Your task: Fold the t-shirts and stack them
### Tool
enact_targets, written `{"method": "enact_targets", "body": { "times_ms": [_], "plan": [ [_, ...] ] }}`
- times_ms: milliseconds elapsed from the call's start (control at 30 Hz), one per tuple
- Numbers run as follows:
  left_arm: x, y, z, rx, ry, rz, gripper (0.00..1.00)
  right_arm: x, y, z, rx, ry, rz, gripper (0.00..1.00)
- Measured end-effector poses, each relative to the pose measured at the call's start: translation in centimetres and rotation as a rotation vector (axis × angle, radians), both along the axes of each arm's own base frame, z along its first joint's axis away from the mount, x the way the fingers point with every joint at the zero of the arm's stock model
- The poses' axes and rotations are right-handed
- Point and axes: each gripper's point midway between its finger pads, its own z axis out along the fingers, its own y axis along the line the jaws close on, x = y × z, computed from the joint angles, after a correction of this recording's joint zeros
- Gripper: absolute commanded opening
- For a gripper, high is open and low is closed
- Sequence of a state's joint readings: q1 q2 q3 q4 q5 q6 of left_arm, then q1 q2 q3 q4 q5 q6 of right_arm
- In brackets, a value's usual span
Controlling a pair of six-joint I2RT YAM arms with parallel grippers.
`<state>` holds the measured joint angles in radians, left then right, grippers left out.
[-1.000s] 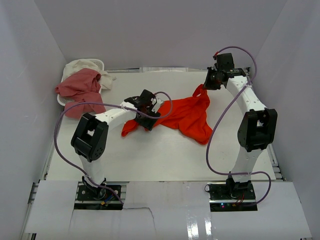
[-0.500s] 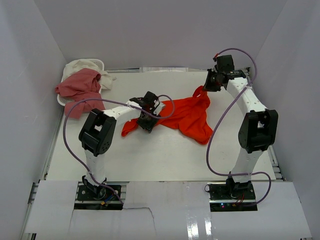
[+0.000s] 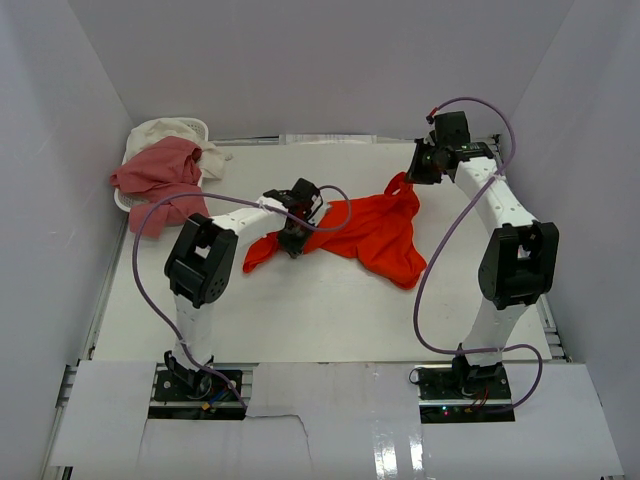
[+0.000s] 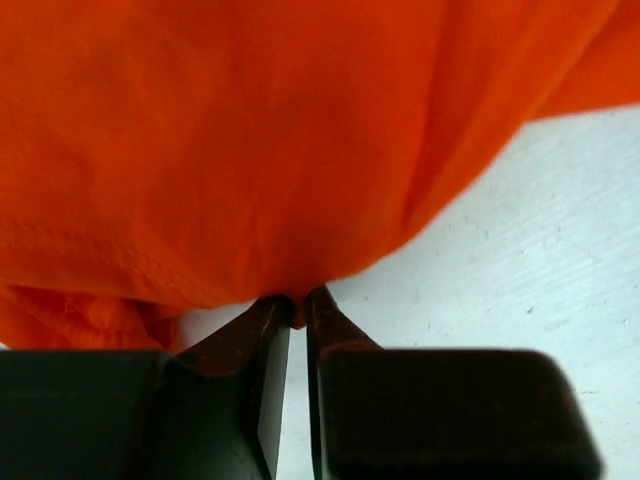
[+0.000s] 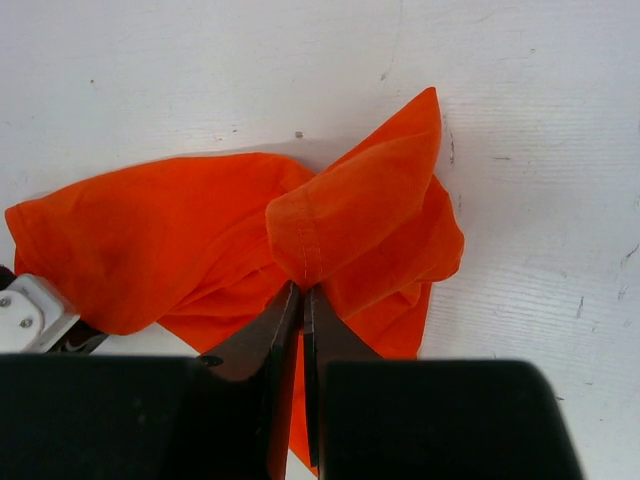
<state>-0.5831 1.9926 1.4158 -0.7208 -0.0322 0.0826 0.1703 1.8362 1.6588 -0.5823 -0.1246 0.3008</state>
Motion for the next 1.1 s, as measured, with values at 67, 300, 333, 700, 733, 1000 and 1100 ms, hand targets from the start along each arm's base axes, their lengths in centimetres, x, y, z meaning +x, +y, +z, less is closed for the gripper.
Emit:
{"method": "enact_targets", "body": {
  "times_ms": [67, 300, 333, 700, 733, 1000, 1100],
  "plan": [
    [0.8, -0.4, 0.0, 0.005, 0.003, 0.011, 0.18, -0.1, 0.1, -0.1, 0.002, 0.003, 0.003, 0.08],
    [1.2, -0.7, -0.1, 0.006, 0.008, 0.032, 0.00, -0.3, 0.2, 0.0, 0.008, -0.003, 0.010, 0.08],
    [1.2, -0.7, 0.0, 0.006, 0.008, 0.036, 0.00, -0.5, 0.2, 0.0, 0.010, -0.001, 0.012, 0.08],
    [1.1, 1.7, 11.7, -0.287, -0.119, 0.322, 0.00, -2.9, 0.3, 2.1, 0.019, -0.043, 0.053, 0.08],
    [1.4, 2.8, 14.5, -0.360, -0.162, 0.367, 0.00, -3.3, 0.3, 2.7, 0.024, -0.058, 0.057, 0.08],
    [-0.5, 14.0, 29.7, -0.621, -0.543, 0.668, 0.00, -8.1, 0.9, 2.2, 0.072, -0.086, 0.103, 0.08],
    [-1.0, 14.6, 29.2, -0.624, -0.530, 0.701, 0.00, -9.9, 1.2, -0.2, 0.088, -0.027, 0.110, 0.08]
  ]
}}
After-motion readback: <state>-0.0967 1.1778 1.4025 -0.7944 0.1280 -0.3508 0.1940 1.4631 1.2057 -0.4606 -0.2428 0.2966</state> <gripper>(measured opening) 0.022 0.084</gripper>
